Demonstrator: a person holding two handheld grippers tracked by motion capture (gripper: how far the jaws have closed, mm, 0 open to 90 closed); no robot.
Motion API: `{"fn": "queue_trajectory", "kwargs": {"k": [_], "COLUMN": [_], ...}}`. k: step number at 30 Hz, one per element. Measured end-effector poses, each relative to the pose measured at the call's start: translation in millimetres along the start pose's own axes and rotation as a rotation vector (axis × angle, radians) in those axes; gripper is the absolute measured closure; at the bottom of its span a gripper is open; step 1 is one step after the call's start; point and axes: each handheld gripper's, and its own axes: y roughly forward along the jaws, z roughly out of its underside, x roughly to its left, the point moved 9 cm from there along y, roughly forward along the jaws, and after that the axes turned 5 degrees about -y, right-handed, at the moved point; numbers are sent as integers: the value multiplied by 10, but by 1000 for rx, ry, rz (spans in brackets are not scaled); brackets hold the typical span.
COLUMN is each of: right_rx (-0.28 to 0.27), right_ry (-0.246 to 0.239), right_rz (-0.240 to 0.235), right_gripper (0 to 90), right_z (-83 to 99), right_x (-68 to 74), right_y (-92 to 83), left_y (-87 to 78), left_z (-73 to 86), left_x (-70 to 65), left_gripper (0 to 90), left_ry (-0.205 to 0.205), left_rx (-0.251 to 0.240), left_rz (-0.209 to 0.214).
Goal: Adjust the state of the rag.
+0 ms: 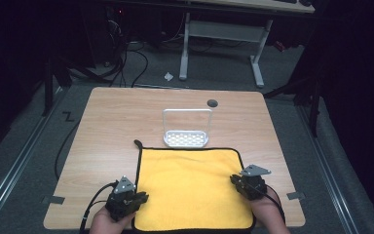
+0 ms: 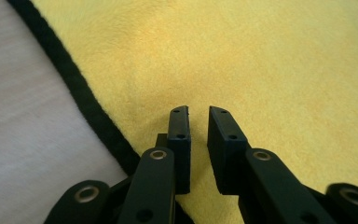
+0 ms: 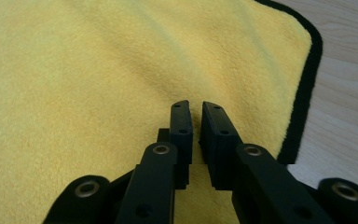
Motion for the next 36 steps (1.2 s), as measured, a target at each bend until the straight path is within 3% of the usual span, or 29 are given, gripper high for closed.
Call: {"fn": "queue_trajectory", "kwargs": {"k": [3, 5, 8, 10, 13, 16, 18, 22, 25, 27, 31, 36], "right_rx": [-54, -68, -84, -65, 1, 2, 2, -2, 15, -24, -86, -138], "right_ry": [16, 48, 97, 116, 110, 107, 135, 160, 135, 120, 71, 40], "right_rz": [29, 52, 87, 104, 105, 137, 162, 199, 209, 200, 169, 110], "right_gripper": [793, 778, 795, 810, 821, 829, 832, 829, 777, 755, 690, 660], "right_z": [-96, -182, -302, -352, -320, -337, -337, -318, -332, -396, -514, -586], "right_x": [-69, -170, -351, -462, -504, -603, -739, -907, -882, -795, -509, -116], "right_y": [-57, -27, 73, 180, 356, 414, 435, 441, 396, 295, 112, 25], "left_y": [6, 48, 165, 287, 451, 504, 548, 585, 540, 482, 382, 338], "left_z": [-211, -422, -687, -779, -791, -820, -825, -815, -817, -834, -837, -766], "left_x": [62, 197, 462, 611, 754, 727, 647, 522, 530, 548, 602, 718], "left_gripper": [712, 665, 655, 657, 674, 694, 696, 696, 666, 655, 624, 577], "left_ry": [17, 27, -1, -25, -33, -22, 12, 24, -10, -21, -37, -44], "left_rx": [-49, -83, -121, -112, -76, -108, -109, -105, -115, -143, -186, -193], "left_rz": [-10, -39, -87, -99, -124, -129, -139, -121, -106, -103, -101, -133]}}
